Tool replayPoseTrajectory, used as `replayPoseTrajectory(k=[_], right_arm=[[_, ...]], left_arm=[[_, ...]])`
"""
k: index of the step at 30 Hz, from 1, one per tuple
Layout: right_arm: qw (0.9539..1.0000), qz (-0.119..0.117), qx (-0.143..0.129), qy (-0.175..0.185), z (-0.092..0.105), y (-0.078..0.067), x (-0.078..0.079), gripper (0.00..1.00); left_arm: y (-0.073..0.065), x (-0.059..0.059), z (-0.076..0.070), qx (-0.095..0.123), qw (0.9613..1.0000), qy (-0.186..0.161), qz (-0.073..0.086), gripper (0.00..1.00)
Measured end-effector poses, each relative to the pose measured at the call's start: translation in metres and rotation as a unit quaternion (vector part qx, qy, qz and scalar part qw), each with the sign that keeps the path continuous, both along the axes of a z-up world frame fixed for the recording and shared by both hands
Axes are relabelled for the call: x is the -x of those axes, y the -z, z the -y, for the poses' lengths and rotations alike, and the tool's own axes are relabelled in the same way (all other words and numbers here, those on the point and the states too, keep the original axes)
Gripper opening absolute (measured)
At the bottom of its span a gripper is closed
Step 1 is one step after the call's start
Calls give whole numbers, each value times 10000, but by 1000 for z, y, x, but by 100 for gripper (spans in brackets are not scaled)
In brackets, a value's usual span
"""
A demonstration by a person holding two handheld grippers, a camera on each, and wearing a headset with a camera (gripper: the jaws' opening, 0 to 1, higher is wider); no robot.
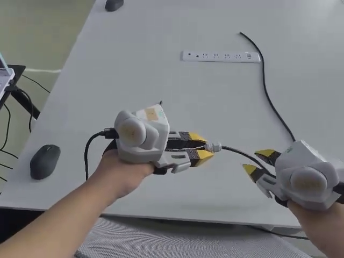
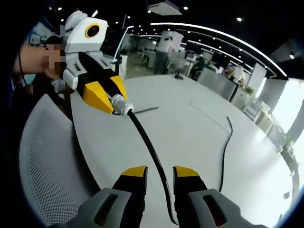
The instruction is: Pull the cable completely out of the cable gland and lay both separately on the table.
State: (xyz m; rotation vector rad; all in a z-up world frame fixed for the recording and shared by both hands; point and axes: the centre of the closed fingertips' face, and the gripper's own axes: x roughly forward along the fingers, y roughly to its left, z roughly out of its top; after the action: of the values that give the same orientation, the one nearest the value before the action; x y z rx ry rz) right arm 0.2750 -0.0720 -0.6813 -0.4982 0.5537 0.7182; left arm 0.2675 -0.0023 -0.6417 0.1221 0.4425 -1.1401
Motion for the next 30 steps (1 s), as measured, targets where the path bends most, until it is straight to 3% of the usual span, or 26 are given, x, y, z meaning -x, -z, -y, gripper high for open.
replayPoseTrajectory(k=[7,12,20,30], right_arm=[[9981,323,292,-445,-23,-17,0,17],[9946,491,513,-759,-38,-21,0,16],[9908,505,685,-1048,-51,-19,3,7],[9909,469,682,-1066,-50,-15,3,1]], left_arm=[[2,3,0,-56,10000,49,31,15],[3,4,0,-102,9999,87,43,15],[8,5,2,-233,9996,154,80,15],[11,4,6,-293,9992,230,141,15]])
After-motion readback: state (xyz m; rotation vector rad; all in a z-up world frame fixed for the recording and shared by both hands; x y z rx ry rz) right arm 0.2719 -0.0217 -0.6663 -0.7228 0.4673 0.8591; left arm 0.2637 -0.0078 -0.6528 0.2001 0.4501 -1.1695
